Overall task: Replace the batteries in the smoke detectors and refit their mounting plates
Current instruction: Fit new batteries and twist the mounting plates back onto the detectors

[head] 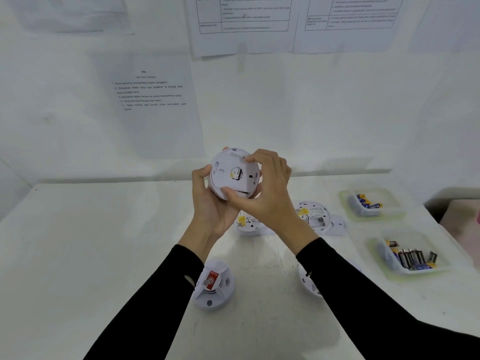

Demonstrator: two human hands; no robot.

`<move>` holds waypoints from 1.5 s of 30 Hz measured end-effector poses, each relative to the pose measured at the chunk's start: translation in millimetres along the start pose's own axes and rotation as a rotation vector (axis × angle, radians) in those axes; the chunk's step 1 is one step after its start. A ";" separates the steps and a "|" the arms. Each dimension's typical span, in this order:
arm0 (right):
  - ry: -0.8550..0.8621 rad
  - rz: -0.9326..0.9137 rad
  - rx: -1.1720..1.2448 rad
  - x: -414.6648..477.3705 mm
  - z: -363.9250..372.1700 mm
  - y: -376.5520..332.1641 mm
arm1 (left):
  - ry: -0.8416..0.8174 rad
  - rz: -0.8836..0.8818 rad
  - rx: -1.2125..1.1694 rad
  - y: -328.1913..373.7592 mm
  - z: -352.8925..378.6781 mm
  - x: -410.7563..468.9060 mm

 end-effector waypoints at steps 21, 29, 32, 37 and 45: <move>0.142 -0.002 -0.342 4.8 2.8 -8.7 | 0.094 0.158 0.114 -2.1 -2.8 7.9; 0.055 0.070 -0.389 4.2 10.2 -6.1 | 0.068 0.153 0.218 3.7 -10.0 11.5; -0.163 0.253 -0.130 3.9 14.8 6.7 | 0.037 0.097 0.246 10.1 -23.5 12.7; -0.418 0.680 0.329 -9.2 36.4 55.6 | 0.063 0.149 0.903 38.1 -63.8 11.0; -0.337 0.543 0.035 -66.4 50.5 92.9 | 0.166 0.242 1.440 41.3 -163.6 -3.7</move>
Point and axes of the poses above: each hand's wrist, its own x-axis towards the middle knuckle, its own z-axis out of the palm, y = z × x, the point moved 6 cm from there along x, towards the middle knuckle, and after that the axes turned 7 degrees about z, right-handed, at the moved point
